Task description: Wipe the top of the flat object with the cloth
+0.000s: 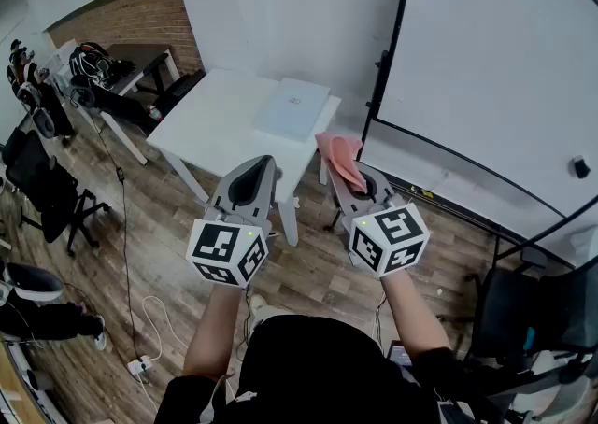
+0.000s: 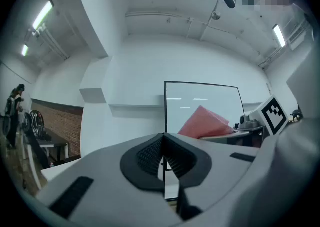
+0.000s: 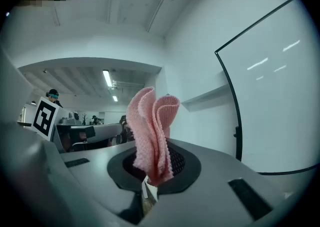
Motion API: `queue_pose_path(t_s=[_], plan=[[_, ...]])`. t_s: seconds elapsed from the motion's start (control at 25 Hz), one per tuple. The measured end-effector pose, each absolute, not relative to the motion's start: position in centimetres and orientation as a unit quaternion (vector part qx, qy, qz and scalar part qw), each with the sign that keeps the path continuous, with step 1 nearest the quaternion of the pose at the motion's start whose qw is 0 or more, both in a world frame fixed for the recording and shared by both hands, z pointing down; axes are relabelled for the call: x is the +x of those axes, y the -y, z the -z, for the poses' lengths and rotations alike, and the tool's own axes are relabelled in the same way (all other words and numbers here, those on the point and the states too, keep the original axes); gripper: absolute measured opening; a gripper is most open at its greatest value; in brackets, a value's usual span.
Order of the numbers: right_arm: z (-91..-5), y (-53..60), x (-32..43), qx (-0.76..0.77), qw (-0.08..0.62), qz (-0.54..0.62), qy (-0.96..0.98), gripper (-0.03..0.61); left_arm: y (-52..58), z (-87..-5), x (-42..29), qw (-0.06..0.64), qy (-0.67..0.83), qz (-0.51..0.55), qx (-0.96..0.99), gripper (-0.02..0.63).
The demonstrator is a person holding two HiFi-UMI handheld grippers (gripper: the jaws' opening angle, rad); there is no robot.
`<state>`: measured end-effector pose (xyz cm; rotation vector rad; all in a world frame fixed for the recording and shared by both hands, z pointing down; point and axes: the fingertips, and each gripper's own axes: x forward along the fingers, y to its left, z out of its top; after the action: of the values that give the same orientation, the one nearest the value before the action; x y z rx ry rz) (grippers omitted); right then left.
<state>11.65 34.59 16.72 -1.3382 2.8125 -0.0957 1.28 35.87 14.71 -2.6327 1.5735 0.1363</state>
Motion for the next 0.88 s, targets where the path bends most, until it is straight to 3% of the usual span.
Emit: queue_pose_path(t_s=[0.88], plan=[[-19.0, -32.3, 13.2, -0.419, 0.021, 0.075, -0.905, 0.044, -33.5, -16.6, 2.0, 0.013, -0.52, -0.033, -0.853, 0.01]])
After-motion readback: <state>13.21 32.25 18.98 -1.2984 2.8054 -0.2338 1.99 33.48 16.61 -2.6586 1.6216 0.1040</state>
